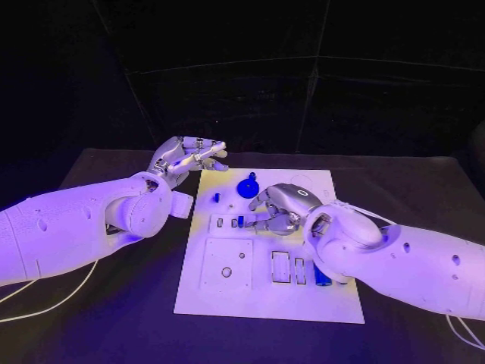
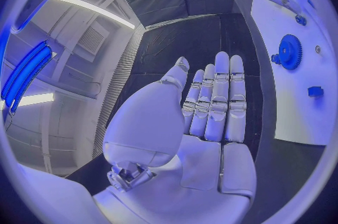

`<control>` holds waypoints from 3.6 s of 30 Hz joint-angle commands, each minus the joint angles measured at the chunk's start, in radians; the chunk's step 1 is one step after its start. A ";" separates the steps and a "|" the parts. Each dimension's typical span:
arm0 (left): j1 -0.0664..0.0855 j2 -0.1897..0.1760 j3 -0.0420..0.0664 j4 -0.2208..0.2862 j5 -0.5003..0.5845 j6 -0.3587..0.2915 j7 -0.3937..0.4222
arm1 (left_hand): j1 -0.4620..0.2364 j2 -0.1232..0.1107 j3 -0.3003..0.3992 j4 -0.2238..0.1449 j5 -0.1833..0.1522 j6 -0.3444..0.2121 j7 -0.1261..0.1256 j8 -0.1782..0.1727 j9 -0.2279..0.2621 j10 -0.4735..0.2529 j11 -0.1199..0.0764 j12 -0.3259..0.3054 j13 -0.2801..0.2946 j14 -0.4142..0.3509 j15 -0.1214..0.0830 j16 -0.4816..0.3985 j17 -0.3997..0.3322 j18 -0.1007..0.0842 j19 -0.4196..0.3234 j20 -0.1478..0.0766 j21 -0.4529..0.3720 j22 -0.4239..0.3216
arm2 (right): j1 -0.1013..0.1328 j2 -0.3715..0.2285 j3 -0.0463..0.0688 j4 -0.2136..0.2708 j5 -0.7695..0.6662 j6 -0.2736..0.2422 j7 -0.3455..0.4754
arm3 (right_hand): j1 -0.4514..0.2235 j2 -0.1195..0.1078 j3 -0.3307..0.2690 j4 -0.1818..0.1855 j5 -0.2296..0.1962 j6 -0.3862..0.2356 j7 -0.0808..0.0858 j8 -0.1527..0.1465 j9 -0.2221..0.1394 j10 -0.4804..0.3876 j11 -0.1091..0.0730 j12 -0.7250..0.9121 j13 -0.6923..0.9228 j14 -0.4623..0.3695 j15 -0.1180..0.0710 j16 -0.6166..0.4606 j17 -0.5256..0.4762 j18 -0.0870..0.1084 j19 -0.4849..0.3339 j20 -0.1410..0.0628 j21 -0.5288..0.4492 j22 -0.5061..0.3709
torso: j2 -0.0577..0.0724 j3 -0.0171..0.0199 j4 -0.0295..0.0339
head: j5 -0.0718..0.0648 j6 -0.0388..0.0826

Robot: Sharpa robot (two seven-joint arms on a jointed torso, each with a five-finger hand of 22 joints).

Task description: Assemble the parts on the task board

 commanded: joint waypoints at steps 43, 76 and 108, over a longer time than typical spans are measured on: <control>0.163 0.233 -0.105 -0.084 -1.028 0.437 -1.088 | -0.244 0.036 -0.269 0.227 -0.014 -0.061 -0.132 0.441 0.392 0.180 -0.139 1.135 1.093 0.265 -0.139 1.337 1.249 -0.125 0.398 -0.147 1.105 1.192 | 0.152 -0.279 0.006 0.005 0.855 0.104 0.472 | 0.190 0.036 0.108 -0.051 -0.019 0.105 0.012 -0.004 -0.001 -0.130 0.024 -1.182 -1.148 -0.182 0.052 -1.083 -0.692 0.134 -0.484 0.043 -0.890 -0.901 | -0.044 0.0142 -0.0081 | 0.016 -0.018; 0.167 0.291 -0.127 -0.116 -1.004 0.527 -1.098 | -0.218 0.037 -0.281 0.214 -0.015 -0.090 -0.131 0.465 0.440 0.174 -0.138 1.135 1.096 0.265 -0.138 1.337 1.249 -0.126 0.394 -0.145 1.111 1.206 | 0.152 -0.256 0.006 -0.024 0.846 0.084 0.466 | 0.190 0.018 0.140 -0.063 0.078 0.088 0.021 0.000 0.001 -0.140 0.035 -1.200 -1.196 -0.183 0.065 -1.174 -0.710 0.135 -0.479 0.056 -0.957 -0.941 | -0.046 0.0134 -0.0058 | 0.010 -0.031; 0.167 0.278 -0.127 -0.110 -0.883 0.448 -1.037 | 0.055 0.159 -0.006 0.013 -0.015 -0.129 -0.138 0.463 0.483 0.165 -0.146 1.113 1.084 0.265 -0.143 1.337 1.249 -0.123 0.383 -0.151 1.105 1.202 | 0.152 -0.242 0.006 -0.060 0.820 0.100 0.454 | 0.187 0.001 0.179 -0.074 0.148 0.087 0.023 0.000 0.000 -0.138 0.037 -1.202 -1.211 -0.177 0.067 -1.205 -0.717 0.134 -0.478 0.054 -0.967 -0.944 | -0.046 0.0141 -0.0044 | 0.015 -0.045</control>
